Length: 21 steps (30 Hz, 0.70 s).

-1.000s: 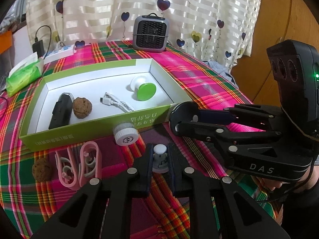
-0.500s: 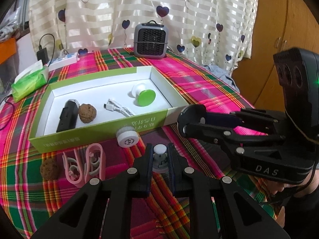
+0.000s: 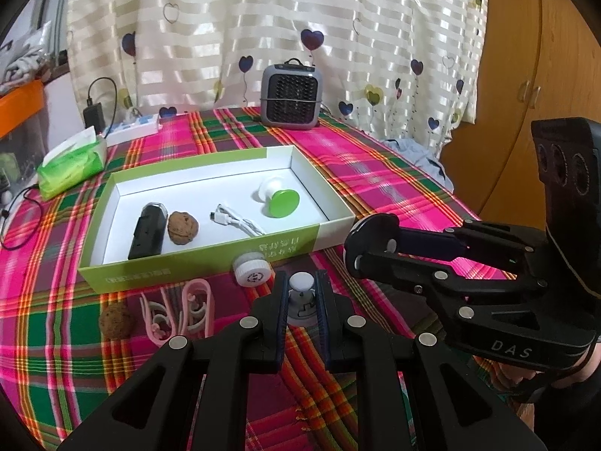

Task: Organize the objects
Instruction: 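Carry the white knob with the left gripper into the box while the right carries the black object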

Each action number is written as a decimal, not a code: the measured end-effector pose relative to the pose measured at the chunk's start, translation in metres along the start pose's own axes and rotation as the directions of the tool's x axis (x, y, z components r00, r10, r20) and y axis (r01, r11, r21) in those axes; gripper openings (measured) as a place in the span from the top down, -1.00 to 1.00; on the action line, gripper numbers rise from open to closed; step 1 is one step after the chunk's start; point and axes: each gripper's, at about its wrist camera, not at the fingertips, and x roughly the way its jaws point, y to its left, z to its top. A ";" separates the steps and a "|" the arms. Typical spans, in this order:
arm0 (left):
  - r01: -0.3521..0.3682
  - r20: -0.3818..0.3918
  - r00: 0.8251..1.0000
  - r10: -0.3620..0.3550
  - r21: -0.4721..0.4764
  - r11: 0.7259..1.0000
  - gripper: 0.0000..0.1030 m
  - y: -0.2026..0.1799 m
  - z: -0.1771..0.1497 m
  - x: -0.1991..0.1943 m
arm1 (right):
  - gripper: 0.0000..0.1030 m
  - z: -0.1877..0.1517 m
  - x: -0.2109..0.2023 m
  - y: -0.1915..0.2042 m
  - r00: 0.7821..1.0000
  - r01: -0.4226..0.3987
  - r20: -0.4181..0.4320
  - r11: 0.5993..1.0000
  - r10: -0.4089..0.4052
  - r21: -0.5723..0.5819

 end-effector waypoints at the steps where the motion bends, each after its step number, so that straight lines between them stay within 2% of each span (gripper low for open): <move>1: -0.002 0.002 1.000 0.002 0.000 1.000 0.75 0.000 0.000 -0.001 | 0.39 0.000 -0.001 0.001 1.000 -0.002 0.003 1.000 0.002 -0.001; 21: -0.051 0.017 0.999 0.052 -0.033 0.998 0.75 0.009 -0.002 -0.010 | 0.39 0.002 -0.003 0.010 0.999 -0.032 0.021 0.999 0.033 -0.011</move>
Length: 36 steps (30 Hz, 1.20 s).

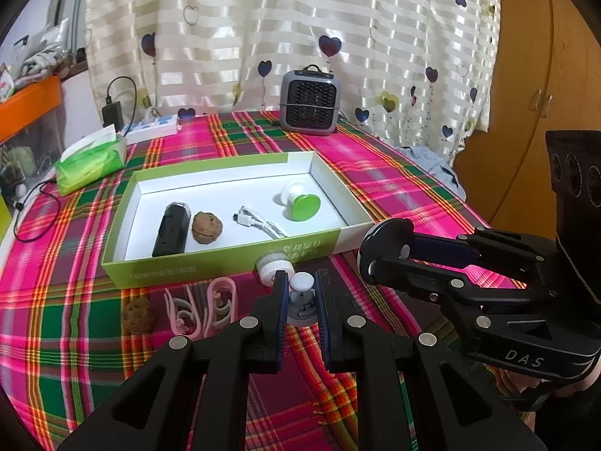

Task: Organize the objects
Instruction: 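Carry the white knob with the left gripper into the box while the right carries the black object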

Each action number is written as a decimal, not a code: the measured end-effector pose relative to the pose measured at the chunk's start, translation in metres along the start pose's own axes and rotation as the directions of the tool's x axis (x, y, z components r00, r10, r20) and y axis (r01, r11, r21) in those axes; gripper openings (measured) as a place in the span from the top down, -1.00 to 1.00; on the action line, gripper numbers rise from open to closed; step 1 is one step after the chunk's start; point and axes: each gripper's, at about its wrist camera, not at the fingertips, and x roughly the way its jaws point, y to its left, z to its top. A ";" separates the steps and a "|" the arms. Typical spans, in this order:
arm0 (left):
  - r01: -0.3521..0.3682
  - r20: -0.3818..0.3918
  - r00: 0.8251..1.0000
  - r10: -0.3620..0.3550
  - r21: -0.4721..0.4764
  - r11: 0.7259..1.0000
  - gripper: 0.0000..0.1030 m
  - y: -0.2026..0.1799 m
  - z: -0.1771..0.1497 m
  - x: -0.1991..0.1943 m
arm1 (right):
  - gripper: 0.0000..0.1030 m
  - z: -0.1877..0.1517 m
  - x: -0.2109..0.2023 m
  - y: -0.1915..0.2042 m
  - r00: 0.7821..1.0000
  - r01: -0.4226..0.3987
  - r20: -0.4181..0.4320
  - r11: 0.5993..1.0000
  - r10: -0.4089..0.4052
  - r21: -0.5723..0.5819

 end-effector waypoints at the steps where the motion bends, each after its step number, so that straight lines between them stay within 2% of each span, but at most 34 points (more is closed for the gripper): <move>1: -0.002 0.002 1.000 0.002 -0.001 1.000 0.75 0.001 0.000 -0.001 | 0.39 0.000 0.000 0.000 1.000 0.000 0.002 1.000 0.000 0.001; 15: -0.013 0.010 1.000 0.013 -0.029 0.999 0.75 0.006 -0.001 -0.006 | 0.39 0.001 -0.004 0.006 1.000 0.013 0.005 1.000 -0.013 -0.005; 25: -0.027 0.057 0.998 0.030 -0.041 0.999 0.75 0.016 0.010 -0.026 | 0.39 0.013 -0.008 0.015 1.000 0.009 0.018 1.000 -0.008 -0.026; 36: -0.036 0.033 0.999 0.038 -0.057 0.998 0.75 0.029 0.025 -0.006 | 0.39 0.026 0.012 0.001 1.000 -0.005 0.001 1.000 0.005 -0.016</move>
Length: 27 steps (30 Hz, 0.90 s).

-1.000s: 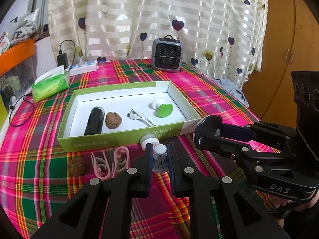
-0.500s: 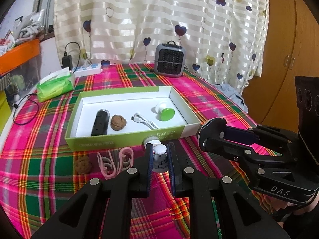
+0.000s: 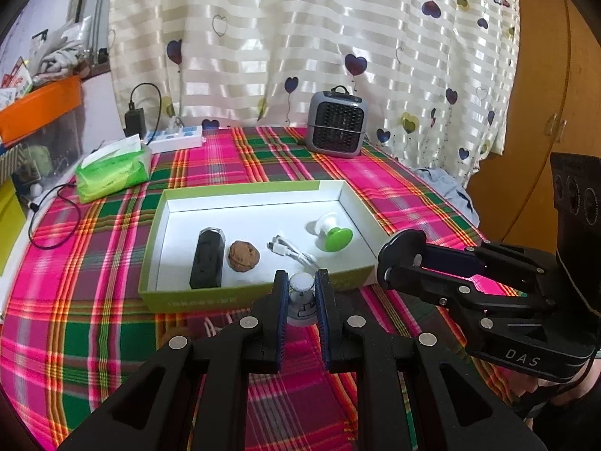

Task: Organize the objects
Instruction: 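Carry the white knob with the left gripper into the box while the right carries the black object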

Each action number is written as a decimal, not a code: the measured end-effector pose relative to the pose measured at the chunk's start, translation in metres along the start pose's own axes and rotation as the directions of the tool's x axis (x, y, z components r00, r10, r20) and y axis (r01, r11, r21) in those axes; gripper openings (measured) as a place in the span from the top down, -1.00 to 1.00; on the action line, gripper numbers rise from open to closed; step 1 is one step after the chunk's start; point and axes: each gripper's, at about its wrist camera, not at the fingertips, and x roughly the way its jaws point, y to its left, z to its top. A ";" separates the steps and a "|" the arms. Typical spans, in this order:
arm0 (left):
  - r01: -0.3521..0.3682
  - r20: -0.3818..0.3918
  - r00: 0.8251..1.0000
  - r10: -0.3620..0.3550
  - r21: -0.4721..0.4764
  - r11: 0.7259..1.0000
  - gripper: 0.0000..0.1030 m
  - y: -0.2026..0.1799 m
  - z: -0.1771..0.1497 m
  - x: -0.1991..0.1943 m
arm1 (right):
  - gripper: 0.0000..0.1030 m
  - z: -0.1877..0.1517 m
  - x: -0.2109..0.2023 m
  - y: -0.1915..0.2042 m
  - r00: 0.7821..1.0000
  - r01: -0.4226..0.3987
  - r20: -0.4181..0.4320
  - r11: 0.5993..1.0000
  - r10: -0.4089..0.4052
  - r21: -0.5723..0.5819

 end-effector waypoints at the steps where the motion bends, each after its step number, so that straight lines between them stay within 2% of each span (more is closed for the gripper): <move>1: 0.000 -0.002 1.000 0.000 -0.001 1.000 0.75 0.001 0.000 0.002 | 0.39 0.001 0.001 -0.001 1.000 0.000 -0.001 1.000 0.000 0.001; 17: -0.004 -0.010 1.000 0.004 -0.009 1.000 0.75 0.014 0.033 0.027 | 0.39 0.024 0.026 -0.017 1.000 0.013 -0.025 1.000 -0.013 0.006; 27: 0.012 -0.044 0.999 -0.013 -0.024 1.000 0.75 0.019 0.036 0.057 | 0.39 0.029 0.054 -0.023 0.998 0.008 -0.069 1.000 -0.007 0.007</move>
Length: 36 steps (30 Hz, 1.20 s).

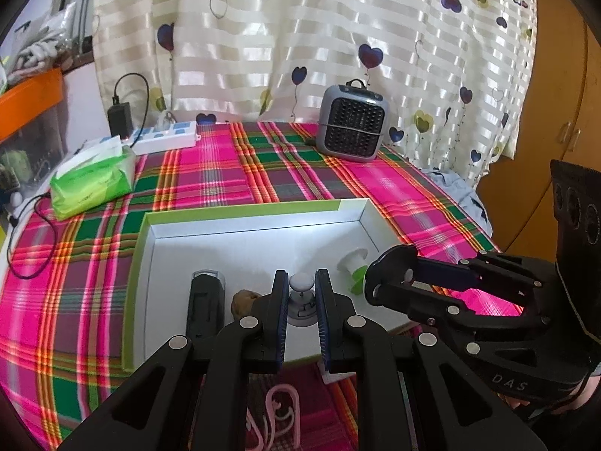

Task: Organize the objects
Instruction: 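Carry the white knob with the left gripper into the box while the right carries the black object, then open the left gripper to release the white knob while the right releases the black object in the box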

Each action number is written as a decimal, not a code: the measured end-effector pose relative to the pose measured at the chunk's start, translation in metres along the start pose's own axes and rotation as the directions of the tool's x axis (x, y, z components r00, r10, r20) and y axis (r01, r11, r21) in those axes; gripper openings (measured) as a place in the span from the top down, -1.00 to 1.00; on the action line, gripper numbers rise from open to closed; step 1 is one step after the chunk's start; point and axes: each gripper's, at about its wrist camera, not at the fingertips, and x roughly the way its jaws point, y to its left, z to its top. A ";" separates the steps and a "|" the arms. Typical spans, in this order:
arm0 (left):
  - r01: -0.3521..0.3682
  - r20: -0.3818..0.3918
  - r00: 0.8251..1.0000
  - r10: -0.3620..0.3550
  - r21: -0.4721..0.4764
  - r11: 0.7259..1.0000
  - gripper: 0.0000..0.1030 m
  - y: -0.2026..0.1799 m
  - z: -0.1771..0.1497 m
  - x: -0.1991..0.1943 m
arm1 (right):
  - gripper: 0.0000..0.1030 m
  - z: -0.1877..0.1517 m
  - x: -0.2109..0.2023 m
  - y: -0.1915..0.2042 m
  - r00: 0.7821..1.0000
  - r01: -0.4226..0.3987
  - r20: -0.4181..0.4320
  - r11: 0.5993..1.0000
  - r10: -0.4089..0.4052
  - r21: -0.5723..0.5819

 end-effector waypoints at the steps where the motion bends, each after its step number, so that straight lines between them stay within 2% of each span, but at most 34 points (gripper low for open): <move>1: 0.004 -0.002 1.000 -0.004 -0.006 1.000 0.75 0.001 -0.001 0.003 | 0.39 0.000 0.002 -0.001 1.000 -0.001 -0.004 1.000 0.001 0.001; 7: 0.015 -0.023 1.000 -0.016 -0.019 1.000 0.75 0.005 -0.003 0.015 | 0.39 -0.005 0.016 -0.004 0.999 -0.010 -0.039 1.000 0.010 0.009; 17: 0.031 -0.057 0.998 -0.031 0.014 0.999 0.75 -0.003 -0.010 0.026 | 0.39 -0.010 0.027 -0.009 0.996 0.001 -0.084 1.000 0.001 0.021; 36: 0.012 -0.106 0.994 -0.009 0.033 0.999 0.75 -0.005 -0.018 0.042 | 0.38 -0.013 0.027 -0.010 0.998 -0.017 -0.065 0.999 0.019 0.028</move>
